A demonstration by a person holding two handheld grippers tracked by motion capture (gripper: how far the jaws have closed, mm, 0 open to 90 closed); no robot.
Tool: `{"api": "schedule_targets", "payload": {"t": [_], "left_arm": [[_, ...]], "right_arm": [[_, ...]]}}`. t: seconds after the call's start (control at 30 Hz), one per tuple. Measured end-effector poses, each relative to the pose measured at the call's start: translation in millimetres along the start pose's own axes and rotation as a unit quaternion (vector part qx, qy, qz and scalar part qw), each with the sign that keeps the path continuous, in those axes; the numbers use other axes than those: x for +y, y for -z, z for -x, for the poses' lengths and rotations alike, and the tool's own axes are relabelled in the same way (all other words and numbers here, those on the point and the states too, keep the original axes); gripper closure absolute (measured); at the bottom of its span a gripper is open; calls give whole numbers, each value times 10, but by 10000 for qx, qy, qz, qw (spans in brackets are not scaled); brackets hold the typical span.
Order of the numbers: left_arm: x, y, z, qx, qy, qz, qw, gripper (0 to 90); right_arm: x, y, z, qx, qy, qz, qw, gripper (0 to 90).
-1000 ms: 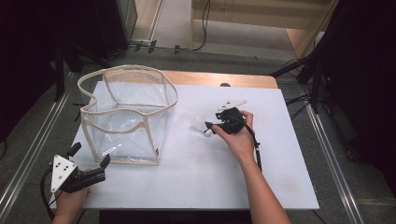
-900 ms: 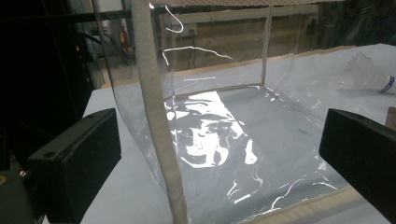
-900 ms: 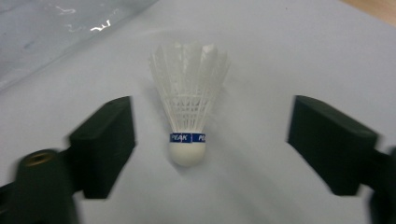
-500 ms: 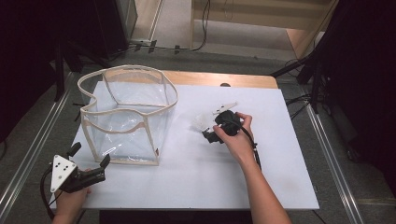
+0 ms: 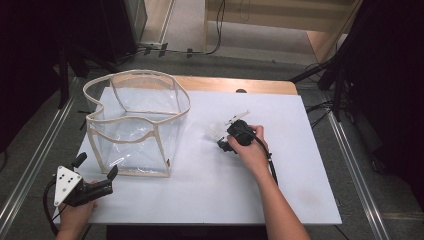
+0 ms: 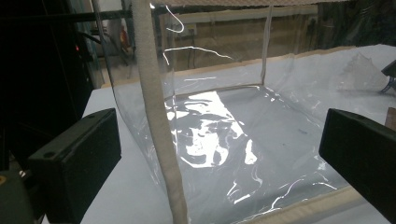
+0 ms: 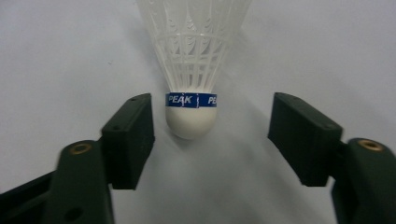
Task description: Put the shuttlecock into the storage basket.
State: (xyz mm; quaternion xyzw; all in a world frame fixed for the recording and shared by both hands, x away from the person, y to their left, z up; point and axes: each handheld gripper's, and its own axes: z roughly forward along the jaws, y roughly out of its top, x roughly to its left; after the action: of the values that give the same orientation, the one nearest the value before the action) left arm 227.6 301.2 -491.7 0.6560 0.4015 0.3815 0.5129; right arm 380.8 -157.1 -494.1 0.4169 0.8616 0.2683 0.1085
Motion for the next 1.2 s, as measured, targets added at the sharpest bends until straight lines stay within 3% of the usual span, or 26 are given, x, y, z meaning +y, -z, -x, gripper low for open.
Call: {"api": "schedule_targets", "payload": {"t": [0.1, 0.23, 0.3, 0.33, 0.47, 0.77, 1.2], "left_arm": [[0, 1, 1, -3, -8, -3, 10000, 0], [-1, 2, 1, -5, -3, 1, 10000, 0], [0, 2, 1, -6, -11, -2, 10000, 0], [0, 1, 1, -4, -9, -3, 10000, 0], [0, 1, 0, -5, -9, 1, 10000, 0], [0, 2, 0, -6, -8, 5, 10000, 0], [0, 3, 1, 5, -6, 0, 10000, 0]], "right_arm": [[0, -18, -19, 136, -11, -55, 9999, 430], [-2, -45, -34, 7, -47, -69, 10000, 482], [-3, -44, -25, -16, -52, -36, 10000, 554], [-4, -42, -17, 86, -69, -1, 9999, 614], [1, -32, -19, 44, -43, -7, 10000, 620], [12, 99, 1, -15, -171, 244, 9996, 623], [102, 301, 32, 52, -199, 460, 9987, 624]]}}
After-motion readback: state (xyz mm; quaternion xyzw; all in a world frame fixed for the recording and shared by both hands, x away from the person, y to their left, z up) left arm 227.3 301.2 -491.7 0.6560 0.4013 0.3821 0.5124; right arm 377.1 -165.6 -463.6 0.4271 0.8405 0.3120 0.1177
